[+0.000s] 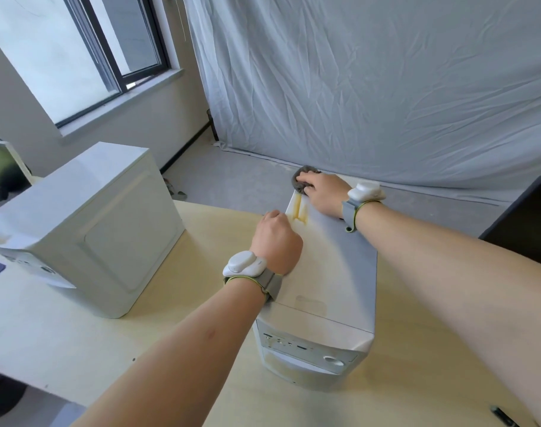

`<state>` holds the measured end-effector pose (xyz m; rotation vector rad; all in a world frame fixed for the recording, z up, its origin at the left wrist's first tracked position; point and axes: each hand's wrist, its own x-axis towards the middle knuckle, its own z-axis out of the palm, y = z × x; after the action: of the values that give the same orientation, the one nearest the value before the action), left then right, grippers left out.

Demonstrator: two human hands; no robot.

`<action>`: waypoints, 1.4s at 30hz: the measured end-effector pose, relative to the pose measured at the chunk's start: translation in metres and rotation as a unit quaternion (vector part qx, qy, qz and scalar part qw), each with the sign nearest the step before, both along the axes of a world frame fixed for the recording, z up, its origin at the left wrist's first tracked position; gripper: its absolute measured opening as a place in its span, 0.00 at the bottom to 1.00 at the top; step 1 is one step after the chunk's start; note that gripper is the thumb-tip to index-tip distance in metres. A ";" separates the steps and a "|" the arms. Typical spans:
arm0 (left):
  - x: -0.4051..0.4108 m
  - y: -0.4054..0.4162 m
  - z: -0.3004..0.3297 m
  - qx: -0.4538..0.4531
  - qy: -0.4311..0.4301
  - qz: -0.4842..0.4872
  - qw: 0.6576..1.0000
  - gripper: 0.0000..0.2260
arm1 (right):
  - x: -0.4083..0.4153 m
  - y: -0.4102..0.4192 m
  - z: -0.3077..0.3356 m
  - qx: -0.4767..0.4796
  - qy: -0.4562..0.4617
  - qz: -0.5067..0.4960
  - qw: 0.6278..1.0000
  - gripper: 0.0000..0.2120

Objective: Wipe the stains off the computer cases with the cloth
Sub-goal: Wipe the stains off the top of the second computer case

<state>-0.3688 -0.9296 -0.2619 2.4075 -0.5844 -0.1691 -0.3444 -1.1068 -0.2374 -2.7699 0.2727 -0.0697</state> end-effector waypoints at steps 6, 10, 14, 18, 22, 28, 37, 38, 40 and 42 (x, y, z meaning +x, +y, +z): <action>-0.006 -0.001 -0.001 -0.092 0.002 0.036 0.995 0.21 | -0.043 0.034 0.004 0.027 -0.004 0.087 0.996 0.18; -0.014 0.005 0.008 -0.144 0.003 0.042 0.989 0.35 | -0.088 0.054 0.005 0.061 -0.017 0.142 0.988 0.18; -0.014 0.008 0.010 -0.246 0.075 0.069 0.964 0.35 | -0.129 0.064 -0.002 0.069 -0.003 0.203 0.977 0.24; -0.010 0.012 0.015 -0.298 0.163 0.108 0.934 0.25 | -0.158 0.042 -0.012 0.053 0.020 0.219 0.974 0.22; -0.011 0.024 0.019 -0.296 0.185 0.096 0.932 0.28 | -0.132 0.011 -0.018 0.002 0.019 0.148 0.989 0.22; -0.012 0.061 0.000 -0.242 0.182 0.074 0.950 0.24 | -0.054 -0.020 -0.008 0.012 0.045 0.038 0.998 0.24; -0.037 0.079 0.002 -0.165 0.127 -0.001 0.978 0.24 | -0.041 0.025 -0.009 -0.103 0.027 0.080 0.991 0.12; -0.037 0.077 0.005 -0.167 0.116 -0.001 0.979 0.23 | -0.047 0.038 -0.006 -0.093 0.026 0.101 0.990 0.16; -0.034 0.067 0.013 -0.176 0.091 -0.011 0.980 0.26 | -0.076 0.060 0.000 -0.062 0.018 0.144 0.987 0.17; -0.028 0.060 0.019 -0.163 0.057 -0.013 0.985 0.34 | -0.104 0.087 0.003 -0.004 0.002 0.191 0.982 0.14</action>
<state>-0.3966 -0.8695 -0.2425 2.0608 -0.5453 -0.2052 -0.4486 -1.0198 -0.2347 -2.7772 -0.2596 0.0328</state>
